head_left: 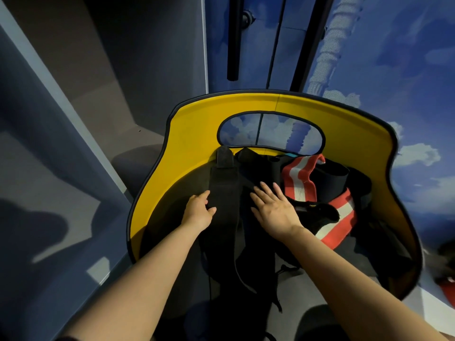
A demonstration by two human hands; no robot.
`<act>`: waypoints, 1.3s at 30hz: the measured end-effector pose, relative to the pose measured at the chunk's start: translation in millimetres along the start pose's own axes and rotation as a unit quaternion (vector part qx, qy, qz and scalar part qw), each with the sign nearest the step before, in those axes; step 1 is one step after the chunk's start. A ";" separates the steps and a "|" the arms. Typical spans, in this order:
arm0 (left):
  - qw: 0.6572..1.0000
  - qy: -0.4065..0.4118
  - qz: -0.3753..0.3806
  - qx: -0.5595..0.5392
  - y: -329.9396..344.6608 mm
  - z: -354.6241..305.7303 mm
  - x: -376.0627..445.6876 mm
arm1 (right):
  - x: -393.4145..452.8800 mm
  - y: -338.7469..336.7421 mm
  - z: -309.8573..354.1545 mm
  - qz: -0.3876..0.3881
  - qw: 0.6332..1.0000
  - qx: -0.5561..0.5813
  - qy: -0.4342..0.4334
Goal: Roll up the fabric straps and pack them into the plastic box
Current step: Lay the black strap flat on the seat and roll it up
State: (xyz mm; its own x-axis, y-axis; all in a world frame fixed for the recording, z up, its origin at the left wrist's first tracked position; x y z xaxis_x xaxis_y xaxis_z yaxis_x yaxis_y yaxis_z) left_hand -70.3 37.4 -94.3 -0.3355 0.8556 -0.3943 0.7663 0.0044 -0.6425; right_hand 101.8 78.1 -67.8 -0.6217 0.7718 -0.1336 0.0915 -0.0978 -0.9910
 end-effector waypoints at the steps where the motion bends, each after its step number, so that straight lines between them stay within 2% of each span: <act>1: 1.000 -0.007 0.002 -0.002 -0.1 2.4 -2.6 | -2.3 1.1 6.1 0.002 1.000 0.012 -0.013; 7: 0.996 -0.064 0.052 -0.039 8.4 17.8 -27.9 | -19.2 19.4 33.8 0.069 0.994 0.082 -0.037; 10: 0.989 -0.095 0.088 -0.077 11.4 26.5 -42.7 | -33.0 23.9 34.5 0.086 0.979 0.183 -0.006; 13: 0.977 -0.116 0.105 -0.147 13.6 30.4 -52.8 | -49.2 12.9 33.2 0.062 0.939 0.337 0.032; 15: 0.970 -0.122 0.099 -0.183 14.6 31.1 -57.2 | -60.0 8.9 31.1 0.055 0.897 0.431 0.082; 18: 0.965 -0.126 0.082 -0.214 18.5 32.5 -61.9 | -71.3 18.3 32.0 0.089 0.836 0.518 0.158; 21: 0.957 -0.126 0.088 -0.245 24.7 31.2 -66.3 | -70.3 31.7 33.9 0.103 0.805 0.556 0.180; 24: 0.957 -0.116 0.101 -0.246 27.2 29.4 -70.1 | -66.5 37.4 28.4 0.080 0.798 0.567 0.190; 30: 0.950 -0.151 0.141 -0.232 35.5 40.3 -80.7 | -66.5 42.9 35.7 0.059 0.727 0.649 0.218; 34: 0.960 -0.123 0.098 -0.231 29.5 37.4 -80.3 | -72.0 44.4 42.4 0.094 0.721 0.653 0.212; 39: 0.971 -0.092 0.054 -0.214 27.4 36.8 -82.0 | -95.5 34.7 51.3 0.150 0.716 0.664 0.154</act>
State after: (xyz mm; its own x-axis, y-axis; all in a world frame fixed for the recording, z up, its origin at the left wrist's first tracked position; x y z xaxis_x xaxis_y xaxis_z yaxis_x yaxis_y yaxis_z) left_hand -42.0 -51.7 -103.7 -0.3022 0.7566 -0.5798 0.9469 0.1684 -0.2739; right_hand 124.5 -31.2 -89.9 -0.5099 0.6728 -0.5361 -0.7624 -0.6421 -0.0807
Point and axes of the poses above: each hand's wrist, its own x-axis towards the middle knuckle, its own y-axis out of the palm, z = x × y, the point moved 9 cm from there along x, towards the middle knuckle, and after that the axes turned 6 degrees about z, right-handed, at the moved point
